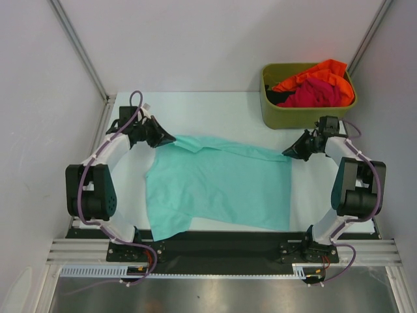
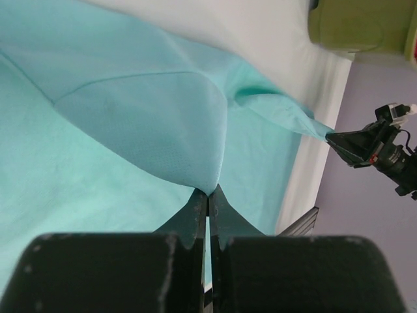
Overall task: Fold and stack the t-shirts
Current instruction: Fold the tshirt
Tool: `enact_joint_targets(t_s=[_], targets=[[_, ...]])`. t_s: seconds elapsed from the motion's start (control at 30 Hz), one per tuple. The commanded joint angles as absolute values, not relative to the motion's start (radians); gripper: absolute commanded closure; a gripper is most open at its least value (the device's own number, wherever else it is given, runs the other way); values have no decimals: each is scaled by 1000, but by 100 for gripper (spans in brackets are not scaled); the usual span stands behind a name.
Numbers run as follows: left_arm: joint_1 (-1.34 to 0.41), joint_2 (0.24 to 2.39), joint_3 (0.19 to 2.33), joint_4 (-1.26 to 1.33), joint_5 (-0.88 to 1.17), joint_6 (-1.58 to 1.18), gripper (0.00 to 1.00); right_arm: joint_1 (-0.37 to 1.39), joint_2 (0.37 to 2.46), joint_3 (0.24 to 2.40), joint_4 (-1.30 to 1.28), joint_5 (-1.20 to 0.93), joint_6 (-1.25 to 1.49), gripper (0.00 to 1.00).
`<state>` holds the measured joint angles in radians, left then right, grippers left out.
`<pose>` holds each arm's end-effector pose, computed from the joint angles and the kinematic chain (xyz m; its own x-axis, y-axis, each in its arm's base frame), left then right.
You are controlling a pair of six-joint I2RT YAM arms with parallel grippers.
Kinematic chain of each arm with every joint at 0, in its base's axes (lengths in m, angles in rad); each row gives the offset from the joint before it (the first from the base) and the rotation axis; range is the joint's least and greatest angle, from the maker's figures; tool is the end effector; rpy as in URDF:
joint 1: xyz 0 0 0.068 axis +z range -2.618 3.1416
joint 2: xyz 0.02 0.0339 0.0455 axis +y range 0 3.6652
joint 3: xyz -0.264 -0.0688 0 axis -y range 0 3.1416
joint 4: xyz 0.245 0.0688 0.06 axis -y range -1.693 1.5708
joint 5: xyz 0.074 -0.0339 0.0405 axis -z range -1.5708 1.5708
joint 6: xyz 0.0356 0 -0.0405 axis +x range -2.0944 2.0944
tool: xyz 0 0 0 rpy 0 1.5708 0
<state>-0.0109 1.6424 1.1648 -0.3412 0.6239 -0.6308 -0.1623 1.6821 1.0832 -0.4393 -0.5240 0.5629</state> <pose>0.3541 -0.0247 0.2423 -0.8303 -0.4697 -0.3000 -0.1013 0.6566 -0.7474 0.3372 -0.0372 0.1970 -0.7781 0.5956 -0.1994 0.3600 0.6830 0.6355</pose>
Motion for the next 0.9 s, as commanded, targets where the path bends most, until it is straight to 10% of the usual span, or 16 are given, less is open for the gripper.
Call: enact_joint_targets(t_s=[0.0, 0.87], targets=[[23, 1597, 1118, -379, 609, -574, 100, -167, 1640, 1054, -463, -551, 542, 100], [71, 1505, 931, -454, 546, -494, 100, -176, 1612, 951, -545, -453, 451, 98]])
